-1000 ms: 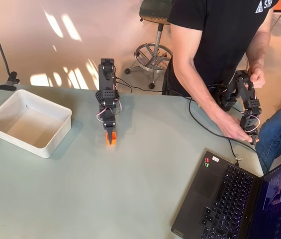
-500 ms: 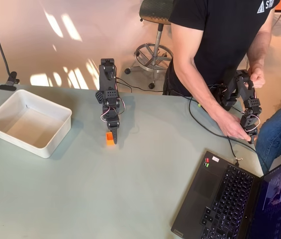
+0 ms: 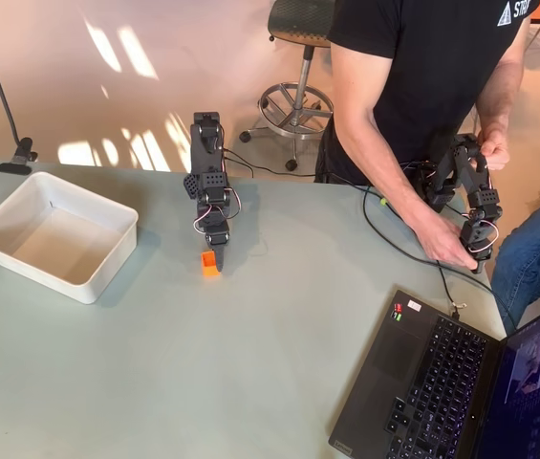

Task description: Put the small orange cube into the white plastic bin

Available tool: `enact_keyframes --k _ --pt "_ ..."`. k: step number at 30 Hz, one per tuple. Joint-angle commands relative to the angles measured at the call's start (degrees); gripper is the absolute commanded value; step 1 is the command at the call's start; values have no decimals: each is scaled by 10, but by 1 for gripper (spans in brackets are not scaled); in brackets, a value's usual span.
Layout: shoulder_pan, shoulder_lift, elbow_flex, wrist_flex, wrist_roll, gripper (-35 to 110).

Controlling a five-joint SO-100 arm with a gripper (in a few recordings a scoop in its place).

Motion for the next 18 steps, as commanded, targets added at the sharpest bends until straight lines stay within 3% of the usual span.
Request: enact_keyframes --k 1,8,18 --pt "-1 4 -9 30 3 34" --pt "7 29 -18 71 0 34" --pt "41 221 -18 121 -4 34"
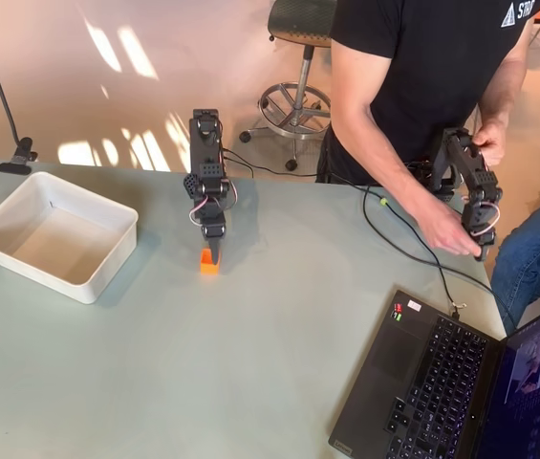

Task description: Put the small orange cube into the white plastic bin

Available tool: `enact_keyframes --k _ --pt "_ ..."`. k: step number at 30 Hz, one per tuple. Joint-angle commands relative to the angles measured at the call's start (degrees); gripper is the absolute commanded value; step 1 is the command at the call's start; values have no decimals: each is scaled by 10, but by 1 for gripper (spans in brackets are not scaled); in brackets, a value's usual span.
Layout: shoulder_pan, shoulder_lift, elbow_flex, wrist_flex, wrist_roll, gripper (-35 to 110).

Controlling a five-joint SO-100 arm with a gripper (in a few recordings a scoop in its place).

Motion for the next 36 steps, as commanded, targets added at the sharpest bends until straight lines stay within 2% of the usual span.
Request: enact_keyframes --k 1,11,20,26,30,33,36 --pt "-5 54 -8 43 -6 34" --pt "-8 -25 -9 52 -10 38" --pt "-18 -91 -9 -22 -8 70" --pt "-8 -169 -9 -83 -7 70" --pt "-8 -192 -9 -80 -6 69" --pt "-7 -192 -8 -77 -5 61" --pt "-7 -192 -7 -77 -5 46"
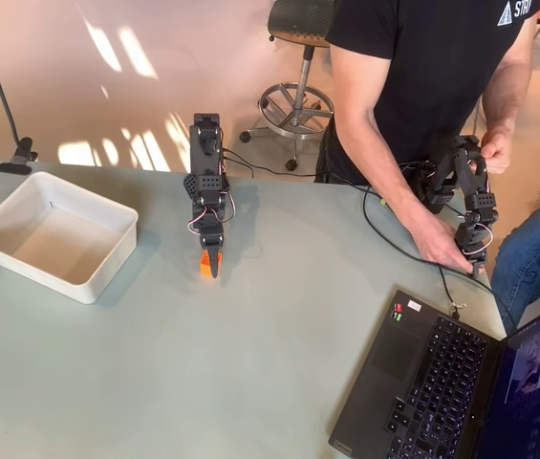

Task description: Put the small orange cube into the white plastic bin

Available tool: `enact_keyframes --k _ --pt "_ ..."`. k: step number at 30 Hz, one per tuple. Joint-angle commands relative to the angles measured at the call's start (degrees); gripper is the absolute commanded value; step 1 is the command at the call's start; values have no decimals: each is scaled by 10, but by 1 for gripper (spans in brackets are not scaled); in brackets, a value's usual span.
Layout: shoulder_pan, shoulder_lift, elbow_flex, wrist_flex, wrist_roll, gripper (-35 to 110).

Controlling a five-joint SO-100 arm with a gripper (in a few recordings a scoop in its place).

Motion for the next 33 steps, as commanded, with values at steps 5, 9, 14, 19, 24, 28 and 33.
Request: enact_keyframes --k 5,9,14,19,24,28,33 --pt "0 2 -11 0 1 23" --pt "-1 33 -6 2 1 18" --pt "-1 115 -13 51 0 18" --pt "5 272 -13 105 0 18" --pt "54 410 -39 132 -23 18" --pt "141 429 -109 149 -83 18" --pt "258 425 -187 141 -142 18"
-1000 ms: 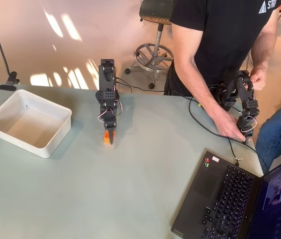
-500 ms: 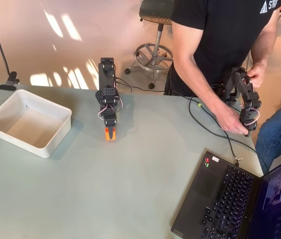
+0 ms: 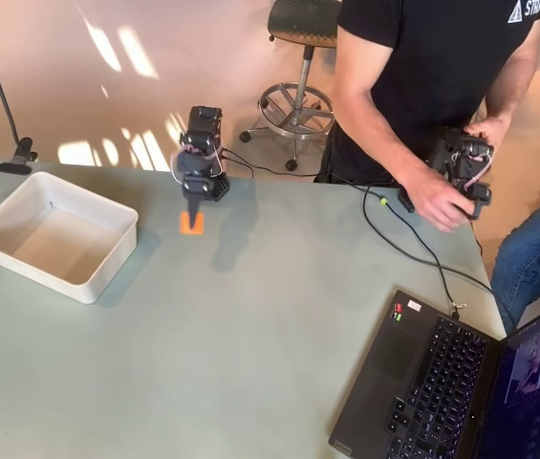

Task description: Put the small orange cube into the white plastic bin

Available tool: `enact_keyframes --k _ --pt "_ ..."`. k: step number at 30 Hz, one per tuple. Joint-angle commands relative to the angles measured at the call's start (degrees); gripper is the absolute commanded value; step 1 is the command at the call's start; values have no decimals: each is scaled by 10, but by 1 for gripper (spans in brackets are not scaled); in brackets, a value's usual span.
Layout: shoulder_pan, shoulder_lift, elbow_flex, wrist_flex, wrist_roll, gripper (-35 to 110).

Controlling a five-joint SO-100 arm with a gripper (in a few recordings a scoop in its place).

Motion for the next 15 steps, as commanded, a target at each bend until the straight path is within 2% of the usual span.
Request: enact_keyframes --k 1,10,15 --pt "54 6 -54 -4 -40 18" --pt "243 -111 -91 -17 -59 18" --pt "294 -208 -91 -134 -59 18"
